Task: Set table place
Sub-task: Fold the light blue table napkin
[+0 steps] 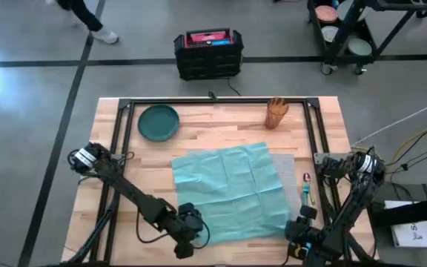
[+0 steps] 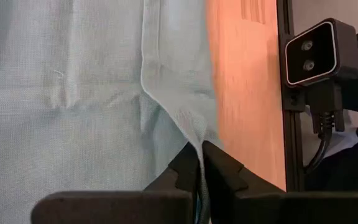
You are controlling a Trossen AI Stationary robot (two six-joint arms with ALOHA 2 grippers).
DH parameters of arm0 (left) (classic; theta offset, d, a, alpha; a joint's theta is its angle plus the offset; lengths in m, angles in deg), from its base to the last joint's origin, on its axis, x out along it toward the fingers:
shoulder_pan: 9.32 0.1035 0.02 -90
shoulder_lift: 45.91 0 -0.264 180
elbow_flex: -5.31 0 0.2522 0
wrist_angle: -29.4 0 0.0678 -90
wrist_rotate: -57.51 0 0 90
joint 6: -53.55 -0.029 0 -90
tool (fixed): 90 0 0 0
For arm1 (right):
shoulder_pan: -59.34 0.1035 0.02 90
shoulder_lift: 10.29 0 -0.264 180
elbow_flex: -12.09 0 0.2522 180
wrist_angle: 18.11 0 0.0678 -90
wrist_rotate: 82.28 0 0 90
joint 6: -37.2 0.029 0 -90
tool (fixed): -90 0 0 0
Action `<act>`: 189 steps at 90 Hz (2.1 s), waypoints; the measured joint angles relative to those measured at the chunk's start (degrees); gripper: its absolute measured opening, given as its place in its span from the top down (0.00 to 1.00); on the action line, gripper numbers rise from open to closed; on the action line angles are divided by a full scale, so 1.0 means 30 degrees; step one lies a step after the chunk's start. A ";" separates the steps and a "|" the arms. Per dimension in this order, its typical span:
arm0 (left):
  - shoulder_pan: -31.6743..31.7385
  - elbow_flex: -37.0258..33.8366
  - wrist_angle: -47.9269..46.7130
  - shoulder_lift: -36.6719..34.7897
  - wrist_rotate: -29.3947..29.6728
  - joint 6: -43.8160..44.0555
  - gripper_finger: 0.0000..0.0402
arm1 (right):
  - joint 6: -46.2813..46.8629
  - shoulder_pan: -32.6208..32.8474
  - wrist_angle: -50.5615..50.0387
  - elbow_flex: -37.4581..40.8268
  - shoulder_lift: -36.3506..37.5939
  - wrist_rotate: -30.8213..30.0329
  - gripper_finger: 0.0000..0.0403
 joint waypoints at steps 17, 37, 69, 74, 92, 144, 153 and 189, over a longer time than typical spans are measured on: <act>0.0000 0.0000 -0.0001 0.0000 -0.0006 0.0009 1.00 | -0.0886 -0.0007 -0.0009 0.0000 0.0063 0.0340 0.95; -0.0239 0.0953 -0.1462 -0.1178 0.0158 0.0555 1.00 | -0.1663 -0.0153 -0.0935 -0.0747 0.1199 0.0413 0.98; -0.1471 0.3793 -1.0727 -0.3222 0.2479 0.0658 1.00 | -0.4815 -0.1217 -0.1324 -0.2011 0.3740 -0.2778 1.00; -0.1747 0.3688 -1.0682 -0.3346 0.2477 0.0656 1.00 | -0.5078 -0.1209 -0.1382 -0.2112 0.3796 -0.2838 1.00; -0.3668 0.2847 -1.0064 -0.3417 0.2485 0.2679 1.00 | -0.5604 -0.0813 0.0713 -0.2048 0.3759 -0.2622 1.00; -0.6888 0.1575 -0.6560 -0.3417 0.6060 0.5491 1.00 | -0.7440 -0.0476 0.5518 -0.1872 0.3171 -0.3376 1.00; -0.6722 0.1785 -0.8874 -0.3727 0.6918 0.5598 1.00 | -0.7067 -0.1129 0.3647 -0.1872 0.3521 -0.4132 1.00; -0.4329 0.1247 -1.6031 -0.5027 0.8832 0.5857 1.00 | -0.6706 -0.5794 -0.3528 -0.1690 0.3796 -0.5128 1.00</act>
